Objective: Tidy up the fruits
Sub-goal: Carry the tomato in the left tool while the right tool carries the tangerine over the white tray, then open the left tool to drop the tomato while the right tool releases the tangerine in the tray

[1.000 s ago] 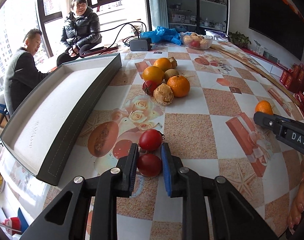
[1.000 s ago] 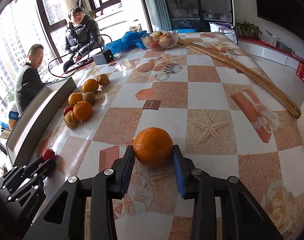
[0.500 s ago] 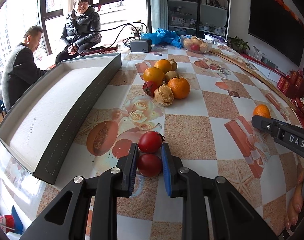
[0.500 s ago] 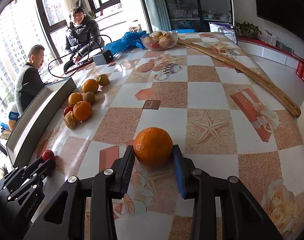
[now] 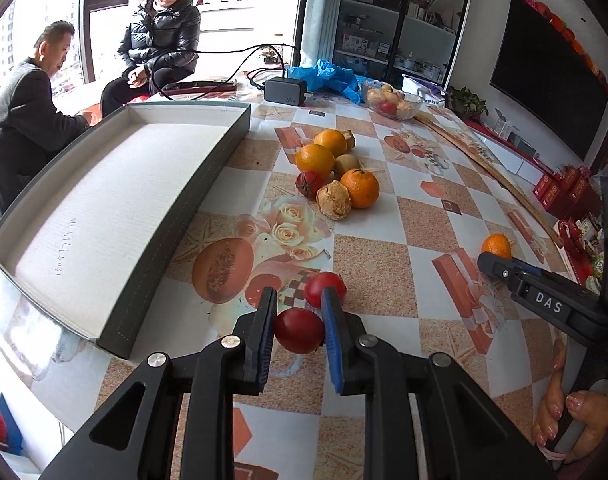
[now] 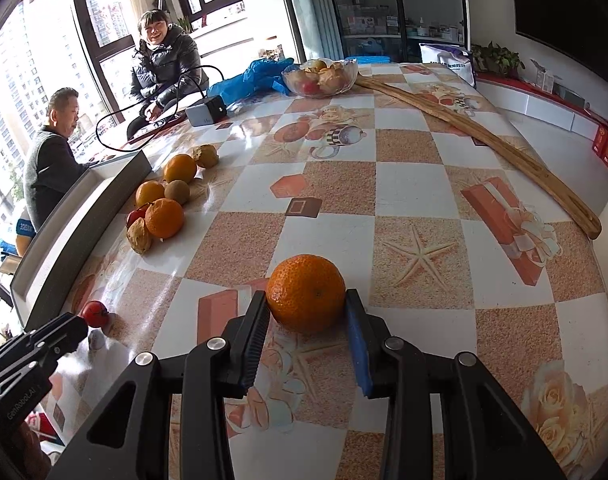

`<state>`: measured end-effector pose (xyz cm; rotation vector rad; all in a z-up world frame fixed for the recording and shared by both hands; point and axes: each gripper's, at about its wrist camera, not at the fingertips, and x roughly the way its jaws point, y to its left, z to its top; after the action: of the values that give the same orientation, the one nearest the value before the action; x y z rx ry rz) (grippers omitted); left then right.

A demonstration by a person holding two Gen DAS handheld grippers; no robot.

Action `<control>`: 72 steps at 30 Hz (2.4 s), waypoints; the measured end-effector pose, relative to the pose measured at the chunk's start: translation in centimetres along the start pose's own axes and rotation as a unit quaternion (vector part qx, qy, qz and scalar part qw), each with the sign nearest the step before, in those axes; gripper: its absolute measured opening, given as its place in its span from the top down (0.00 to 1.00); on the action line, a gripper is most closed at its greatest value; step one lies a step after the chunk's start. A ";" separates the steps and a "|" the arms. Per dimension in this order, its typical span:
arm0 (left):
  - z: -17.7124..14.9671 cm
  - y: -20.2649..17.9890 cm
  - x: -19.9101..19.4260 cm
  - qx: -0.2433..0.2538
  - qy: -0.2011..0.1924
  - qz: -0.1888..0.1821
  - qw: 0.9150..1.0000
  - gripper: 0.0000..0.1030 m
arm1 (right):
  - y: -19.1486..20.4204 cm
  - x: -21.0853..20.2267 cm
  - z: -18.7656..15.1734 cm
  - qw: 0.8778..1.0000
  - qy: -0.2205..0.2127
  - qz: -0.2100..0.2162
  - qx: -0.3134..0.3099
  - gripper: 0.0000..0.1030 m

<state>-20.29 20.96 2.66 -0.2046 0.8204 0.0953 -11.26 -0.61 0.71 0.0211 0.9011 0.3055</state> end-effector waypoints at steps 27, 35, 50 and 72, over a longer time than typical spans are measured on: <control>1.0 -1.8 3.5 0.101 0.035 -0.013 0.994 0.77 | 5.0 -2.2 3.6 0.999 0.026 0.024 -0.019 0.62; 3.3 2.3 -0.4 0.052 0.018 -0.021 0.998 0.77 | 9.3 -1.0 5.6 0.995 0.050 0.060 -0.062 0.62; 8.8 15.9 -0.1 -0.048 0.054 0.122 0.990 0.77 | 24.2 3.3 10.5 0.969 0.093 0.171 -0.153 0.62; 7.2 17.4 3.4 -0.055 0.074 0.177 0.980 0.27 | 27.6 7.9 8.5 0.956 0.148 0.166 -0.190 0.41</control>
<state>-15.68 39.55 2.40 -0.1688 0.9954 0.4663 -7.11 28.88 3.96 -0.2381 1.1228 0.8085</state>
